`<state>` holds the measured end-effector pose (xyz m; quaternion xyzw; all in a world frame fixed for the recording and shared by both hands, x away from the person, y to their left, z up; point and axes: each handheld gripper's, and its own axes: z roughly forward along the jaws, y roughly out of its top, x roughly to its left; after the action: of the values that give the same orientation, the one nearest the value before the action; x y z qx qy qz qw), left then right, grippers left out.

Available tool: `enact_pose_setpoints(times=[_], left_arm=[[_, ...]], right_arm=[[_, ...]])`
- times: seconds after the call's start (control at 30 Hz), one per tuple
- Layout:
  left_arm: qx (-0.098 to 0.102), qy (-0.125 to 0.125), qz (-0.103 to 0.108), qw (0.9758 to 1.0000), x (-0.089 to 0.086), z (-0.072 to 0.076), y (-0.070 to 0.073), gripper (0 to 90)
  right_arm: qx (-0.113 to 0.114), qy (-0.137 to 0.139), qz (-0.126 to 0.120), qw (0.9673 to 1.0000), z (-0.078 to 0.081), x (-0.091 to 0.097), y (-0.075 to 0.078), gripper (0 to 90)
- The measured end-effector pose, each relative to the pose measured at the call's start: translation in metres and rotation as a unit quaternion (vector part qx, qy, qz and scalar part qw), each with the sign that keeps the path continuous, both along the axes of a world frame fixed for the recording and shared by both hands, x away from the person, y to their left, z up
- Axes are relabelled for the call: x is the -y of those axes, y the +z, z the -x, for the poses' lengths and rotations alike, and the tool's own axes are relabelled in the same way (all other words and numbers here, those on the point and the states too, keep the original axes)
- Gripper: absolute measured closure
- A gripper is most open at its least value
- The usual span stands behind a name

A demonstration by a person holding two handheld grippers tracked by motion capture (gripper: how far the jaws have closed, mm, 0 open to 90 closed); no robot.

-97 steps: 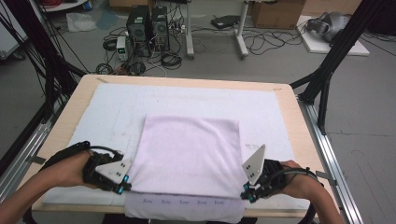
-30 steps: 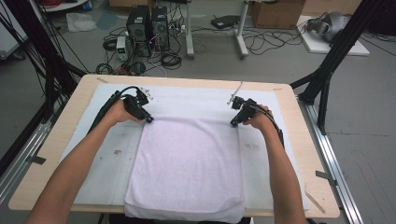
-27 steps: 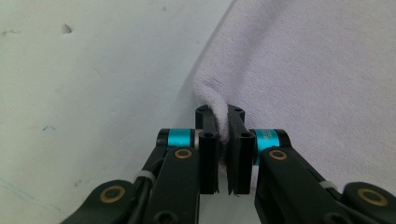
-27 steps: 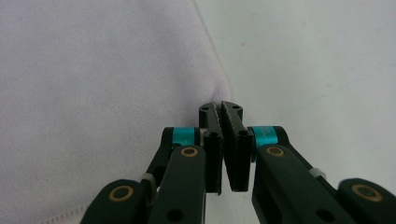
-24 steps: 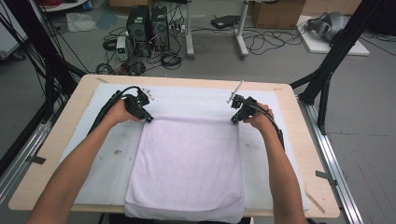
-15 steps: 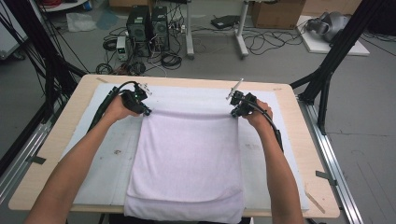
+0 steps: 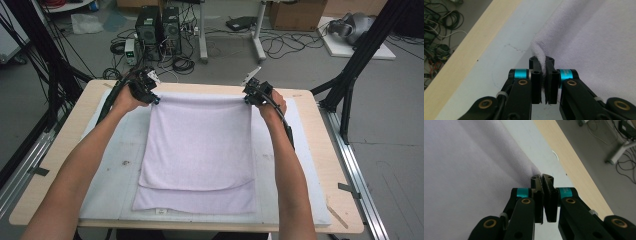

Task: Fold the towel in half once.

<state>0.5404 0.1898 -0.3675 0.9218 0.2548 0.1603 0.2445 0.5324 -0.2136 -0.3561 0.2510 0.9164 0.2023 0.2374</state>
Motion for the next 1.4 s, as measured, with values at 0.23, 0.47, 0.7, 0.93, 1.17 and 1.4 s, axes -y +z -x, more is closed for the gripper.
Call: enact_pose_setpoints(times=[0.23,0.47,0.7,0.93,1.17,1.4], left_arm=[[0.005,-0.038,0.048,0.9981,-0.017,0.018,0.007,31.7],[0.019,-0.092,0.082,0.9921,-0.028,0.059,0.025,18.0],[0.026,-0.139,0.088,0.9861,-0.041,0.105,0.036,17.7],[0.028,-0.203,0.084,0.9751,-0.039,0.157,0.028,17.8],[0.019,-0.251,0.055,0.9661,-0.032,0.198,0.012,17.8],[0.006,-0.254,0.032,0.9666,-0.032,0.217,-0.001,17.8]], right_arm=[[-0.056,0.018,-0.067,0.9961,0.013,0.017,-0.008,47.8],[-0.086,0.067,-0.107,0.9883,0.05,0.026,0.008,24.4],[-0.121,0.155,-0.101,0.9752,0.107,0.027,0.016,19.0],[-0.152,0.237,-0.058,0.9579,0.157,0.019,0.009,23.4],[-0.185,0.278,0.007,0.9424,0.182,0.009,-0.006,34.0],[-0.214,0.28,0.034,0.9352,0.189,0.004,-0.025,42.4]])
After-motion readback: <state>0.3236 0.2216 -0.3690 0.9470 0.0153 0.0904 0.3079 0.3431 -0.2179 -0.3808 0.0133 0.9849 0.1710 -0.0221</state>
